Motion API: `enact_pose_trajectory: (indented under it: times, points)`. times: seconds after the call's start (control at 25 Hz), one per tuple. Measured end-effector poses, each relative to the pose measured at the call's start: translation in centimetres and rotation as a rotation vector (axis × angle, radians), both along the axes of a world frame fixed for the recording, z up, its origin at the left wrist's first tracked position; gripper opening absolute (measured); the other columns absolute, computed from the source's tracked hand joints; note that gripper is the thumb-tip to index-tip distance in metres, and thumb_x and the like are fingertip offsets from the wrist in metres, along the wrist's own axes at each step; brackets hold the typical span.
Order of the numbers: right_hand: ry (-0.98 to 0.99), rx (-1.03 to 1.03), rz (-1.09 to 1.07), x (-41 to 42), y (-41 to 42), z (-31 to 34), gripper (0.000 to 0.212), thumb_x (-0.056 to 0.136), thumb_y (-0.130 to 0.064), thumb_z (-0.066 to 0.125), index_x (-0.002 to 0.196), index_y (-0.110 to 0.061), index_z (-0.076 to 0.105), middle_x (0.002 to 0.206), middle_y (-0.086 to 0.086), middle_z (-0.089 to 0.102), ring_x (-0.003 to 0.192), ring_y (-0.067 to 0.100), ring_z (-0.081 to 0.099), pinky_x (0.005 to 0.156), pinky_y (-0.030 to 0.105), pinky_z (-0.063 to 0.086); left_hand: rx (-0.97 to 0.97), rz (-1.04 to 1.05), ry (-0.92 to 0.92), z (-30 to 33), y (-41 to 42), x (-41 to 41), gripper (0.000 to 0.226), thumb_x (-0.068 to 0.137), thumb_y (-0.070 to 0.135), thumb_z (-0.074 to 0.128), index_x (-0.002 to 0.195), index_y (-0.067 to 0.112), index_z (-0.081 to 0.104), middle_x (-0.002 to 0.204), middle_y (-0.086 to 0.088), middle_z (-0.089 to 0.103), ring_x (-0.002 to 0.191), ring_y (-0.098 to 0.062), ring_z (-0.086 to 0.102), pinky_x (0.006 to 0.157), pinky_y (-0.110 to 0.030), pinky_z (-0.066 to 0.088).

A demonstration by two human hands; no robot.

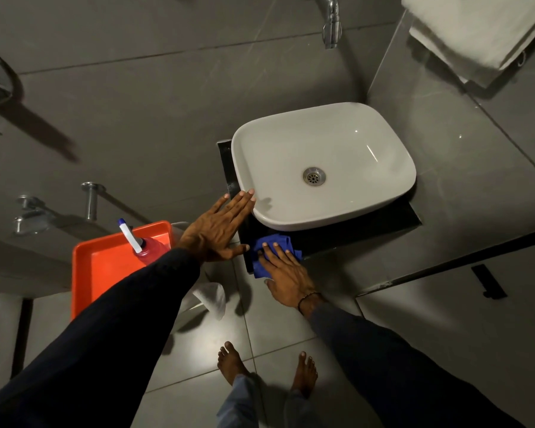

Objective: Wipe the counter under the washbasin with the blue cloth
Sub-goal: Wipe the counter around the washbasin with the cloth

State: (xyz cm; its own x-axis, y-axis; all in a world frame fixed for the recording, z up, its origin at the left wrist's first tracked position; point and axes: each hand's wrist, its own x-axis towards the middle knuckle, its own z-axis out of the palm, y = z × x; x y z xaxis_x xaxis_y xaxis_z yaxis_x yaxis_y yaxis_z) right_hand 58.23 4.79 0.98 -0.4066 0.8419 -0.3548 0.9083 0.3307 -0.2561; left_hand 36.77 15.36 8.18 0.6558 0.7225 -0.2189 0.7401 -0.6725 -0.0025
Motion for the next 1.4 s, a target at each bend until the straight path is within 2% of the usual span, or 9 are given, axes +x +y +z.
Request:
enact_pose_trajectory:
  times: [0.36,0.44,0.56,0.64,0.72,0.92,1.08,1.24,1.4]
  points:
    - [-0.063,0.019,0.116,3.3,1.2,2.0,0.076,0.097,-0.034,0.048,0.161,-0.015,0.011,0.170,0.004,0.006,0.158,0.023,0.002,0.130,0.043,0.003,0.033,0.326,-0.204,-2.0,-4.4,2.6,0.081,0.101,0.032,0.039,0.163,0.006,-0.006,0.173,-0.013,-0.008,0.162,-0.030,-0.004,0.133,-0.047,0.007]
    - [0.022,0.047,0.089,3.9,1.2,2.9,0.070,0.096,-0.028,0.048,0.159,-0.013,0.022,0.167,0.006,0.022,0.156,0.024,0.017,0.129,0.042,0.013,-0.016,0.378,-0.257,-3.4,-7.5,3.6,0.075,0.102,0.025,0.036,0.163,0.005,-0.002,0.173,-0.013,-0.006,0.161,-0.030,-0.004,0.133,-0.047,0.008]
    - [0.218,0.236,0.051,5.6,1.1,4.3,0.043,0.091,-0.021,0.053,0.131,-0.012,0.065,0.128,0.010,0.069,0.116,0.028,0.064,0.106,0.042,0.050,-0.116,0.370,-0.195,-5.4,-11.1,5.5,0.069,0.107,0.026,0.030,0.164,0.008,-0.004,0.173,-0.011,-0.010,0.161,-0.029,-0.007,0.133,-0.045,0.005]
    - [0.315,0.421,0.092,7.2,0.7,5.1,0.024,0.086,-0.020,0.058,0.098,-0.011,0.076,0.091,0.008,0.075,0.081,0.025,0.066,0.078,0.041,0.057,-0.154,0.363,-0.164,-6.2,-12.2,7.2,0.067,0.108,0.029,0.027,0.164,0.009,-0.006,0.173,-0.010,-0.011,0.161,-0.028,-0.009,0.133,-0.042,0.001]
    - [0.392,0.554,0.115,8.5,0.7,5.9,0.016,0.084,-0.020,0.061,0.086,-0.010,0.074,0.079,0.005,0.070,0.071,0.023,0.060,0.069,0.039,0.052,-0.169,0.353,-0.120,-6.6,-12.8,8.8,0.066,0.109,0.033,0.023,0.163,0.009,-0.007,0.173,-0.010,-0.011,0.161,-0.028,-0.009,0.133,-0.043,0.000]
    - [0.393,0.709,0.050,11.3,2.1,7.9,0.042,0.085,-0.029,0.062,0.123,-0.010,0.067,0.115,0.006,0.069,0.108,0.022,0.061,0.095,0.036,0.050,-0.184,0.408,-0.043,-7.3,-14.4,10.2,0.074,0.108,0.044,0.022,0.161,0.008,-0.014,0.171,-0.012,-0.019,0.161,-0.030,-0.012,0.133,-0.043,-0.001]
    - [0.134,0.583,-0.071,11.3,4.3,9.0,0.074,0.093,-0.051,0.047,0.155,-0.012,0.034,0.158,0.008,0.042,0.149,0.025,0.036,0.124,0.052,0.023,-0.188,0.406,-0.027,-7.4,-14.2,10.2,0.077,0.107,0.050,0.022,0.155,0.011,-0.023,0.170,-0.013,-0.020,0.160,-0.030,-0.014,0.133,-0.043,-0.004]
    - [-0.065,0.324,-0.098,11.8,5.8,7.4,0.079,0.099,-0.061,0.026,0.161,-0.016,0.008,0.169,0.005,0.012,0.158,0.024,0.007,0.127,0.055,0.004,-0.177,0.428,-0.013,-7.7,-14.2,10.4,0.075,0.107,0.050,0.020,0.151,0.013,-0.029,0.171,-0.012,-0.021,0.160,-0.029,-0.014,0.131,-0.042,-0.005]
    - [-0.065,0.348,-0.100,12.3,5.2,6.0,0.084,0.097,-0.063,0.030,0.161,-0.016,0.005,0.170,0.004,0.006,0.158,0.023,0.003,0.126,0.057,0.003,-0.175,0.488,-0.066,-8.1,-14.2,10.6,0.074,0.105,0.056,0.013,0.154,0.017,-0.026,0.172,-0.006,-0.018,0.161,-0.023,-0.012,0.129,-0.039,-0.007]
